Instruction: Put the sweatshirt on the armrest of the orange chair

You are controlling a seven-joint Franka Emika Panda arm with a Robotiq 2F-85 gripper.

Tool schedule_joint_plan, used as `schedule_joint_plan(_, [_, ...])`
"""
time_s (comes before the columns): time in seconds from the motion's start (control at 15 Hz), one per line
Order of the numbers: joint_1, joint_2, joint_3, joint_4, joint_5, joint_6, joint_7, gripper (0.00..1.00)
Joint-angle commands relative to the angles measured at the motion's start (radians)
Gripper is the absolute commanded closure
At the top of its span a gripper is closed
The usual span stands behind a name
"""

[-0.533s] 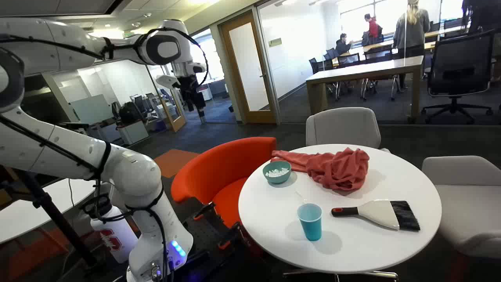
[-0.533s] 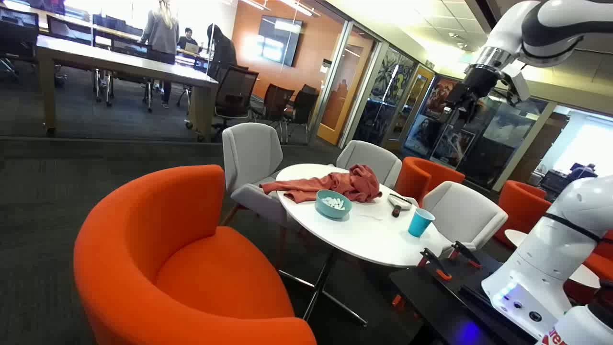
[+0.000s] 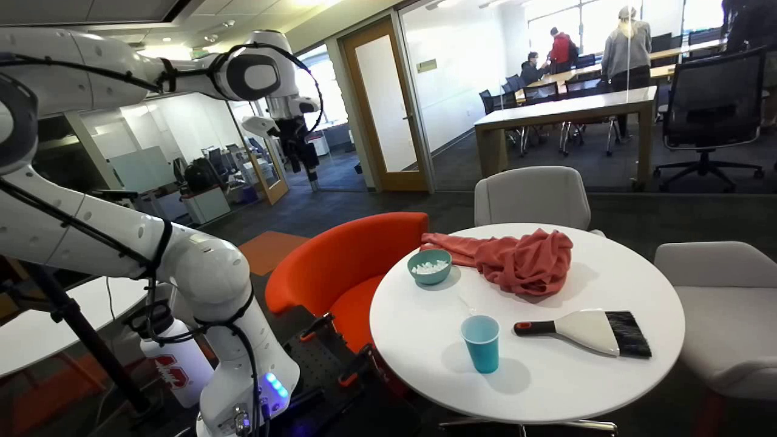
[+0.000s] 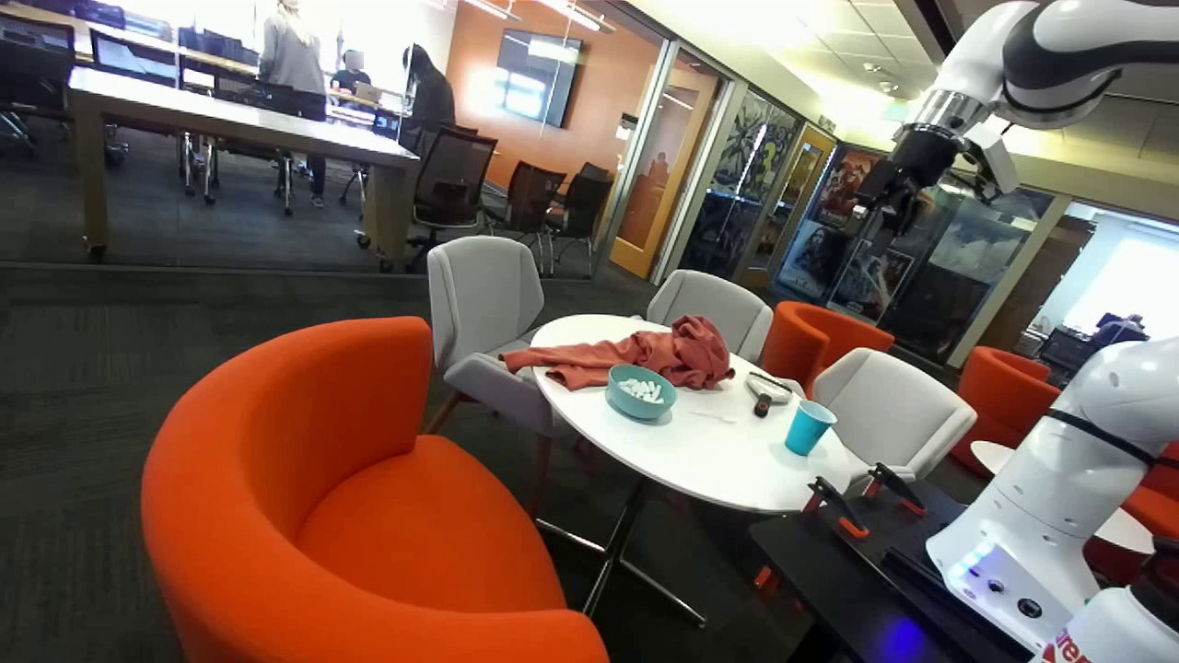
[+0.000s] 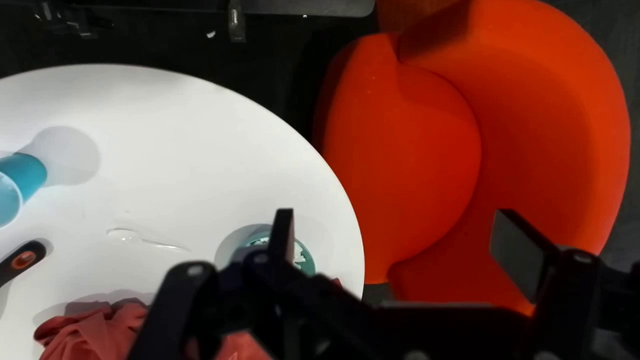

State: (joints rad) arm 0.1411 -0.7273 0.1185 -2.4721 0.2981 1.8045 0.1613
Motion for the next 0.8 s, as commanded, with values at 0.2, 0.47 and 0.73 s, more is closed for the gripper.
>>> schedule_joint_plan(0.2, [-0.091, 0.234, 0.043, 0.071, -0.046, 0.241, 0.088, 0.0])
schedule_joint_plan(0.47, [-0.162, 0.473, 0.069, 0.124, -0.172, 0.532, 0.218, 0.0])
schedule_joint_plan(0.73, [-0.221, 0.733, 0.057, 0.239, -0.445, 0.677, 0.464, 0.0])
